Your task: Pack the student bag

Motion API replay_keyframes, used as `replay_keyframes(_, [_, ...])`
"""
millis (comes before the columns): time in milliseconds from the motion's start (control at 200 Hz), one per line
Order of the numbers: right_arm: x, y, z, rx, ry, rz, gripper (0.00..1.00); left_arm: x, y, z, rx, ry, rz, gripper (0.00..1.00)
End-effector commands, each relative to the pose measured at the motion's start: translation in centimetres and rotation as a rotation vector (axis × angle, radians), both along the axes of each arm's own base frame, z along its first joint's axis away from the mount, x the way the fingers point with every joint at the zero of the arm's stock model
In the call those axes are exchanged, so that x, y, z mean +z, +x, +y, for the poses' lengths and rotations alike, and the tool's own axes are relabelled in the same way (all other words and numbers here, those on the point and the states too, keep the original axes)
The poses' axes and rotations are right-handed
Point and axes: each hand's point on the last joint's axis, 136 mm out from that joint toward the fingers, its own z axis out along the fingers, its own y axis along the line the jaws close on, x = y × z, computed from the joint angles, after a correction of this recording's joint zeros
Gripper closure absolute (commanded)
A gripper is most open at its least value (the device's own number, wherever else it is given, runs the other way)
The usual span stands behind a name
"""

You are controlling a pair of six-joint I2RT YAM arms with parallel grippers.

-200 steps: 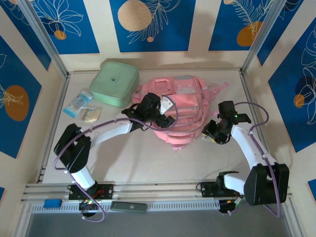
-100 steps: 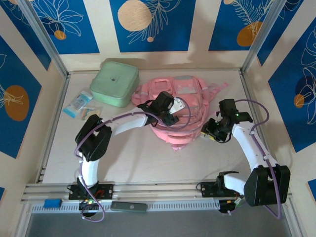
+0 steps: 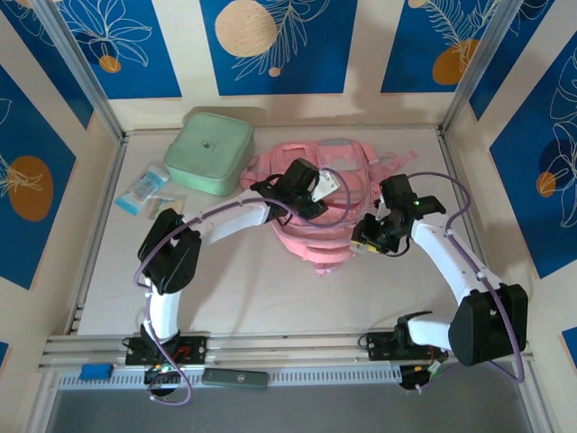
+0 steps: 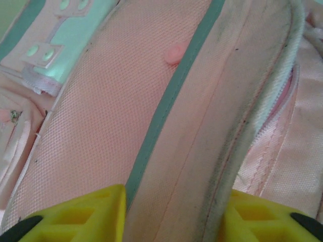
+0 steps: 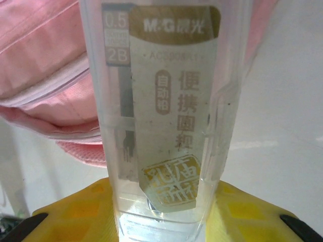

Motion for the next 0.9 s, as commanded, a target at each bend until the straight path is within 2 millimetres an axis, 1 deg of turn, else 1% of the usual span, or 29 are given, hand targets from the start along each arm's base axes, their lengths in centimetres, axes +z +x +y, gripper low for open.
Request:
replay_keyframes(0, [1.7, 1.3, 2.1, 0.046, 0.099, -0.049, 0.66, 2.6, 1.1, -1.1, 0.018, -0.108, 0.003, 0.65])
replay_keyframes(125, [2.2, 2.0, 3.2, 0.09, 0.131, -0.063, 0.66, 2.6, 1.2, -1.6, 0.039, -0.148, 0.035, 0.92])
replay_keyframes(195, [2.3, 2.6, 3.5, 0.103, 0.143, -0.079, 0.66, 3.0, 1.1, -1.5, 0.055, -0.177, 0.034, 1.0])
replay_keyframes(275, [2.7, 3.6, 3.6, 0.103, 0.161, -0.084, 0.67, 3.8, 0.6, -1.4, 0.058, -0.222, 0.042, 1.0])
replay_keyframes(350, [3.2, 4.7, 4.3, 0.126, 0.191, -0.105, 0.65, 4.8, -0.5, -1.8, 0.027, -0.272, 0.053, 1.0])
replay_keyframes(490, [2.9, 6.4, 4.8, 0.144, 0.193, -0.099, 0.65, 6.4, -1.3, -1.3, 0.043, -0.37, 0.031, 1.0])
replay_keyframes(590, [2.8, 7.5, 5.2, 0.165, 0.193, -0.12, 0.64, 6.8, -1.7, -0.7, 0.054, -0.387, 0.034, 1.0])
replay_keyframes(735, [2.2, 8.8, 5.2, 0.186, 0.164, -0.134, 0.6, 7.3, -1.8, -0.8, 0.063, -0.394, 0.054, 1.0])
replay_keyframes(815, [2.3, 9.2, 5.4, 0.196, 0.161, -0.16, 0.55, 7.4, -2.3, -1.1, 0.043, -0.417, 0.065, 1.0])
replay_keyframes(895, [2.0, 9.5, 5.4, 0.196, 0.136, -0.174, 0.51, 7.3, -2.1, -1.0, 0.055, -0.419, 0.079, 1.0])
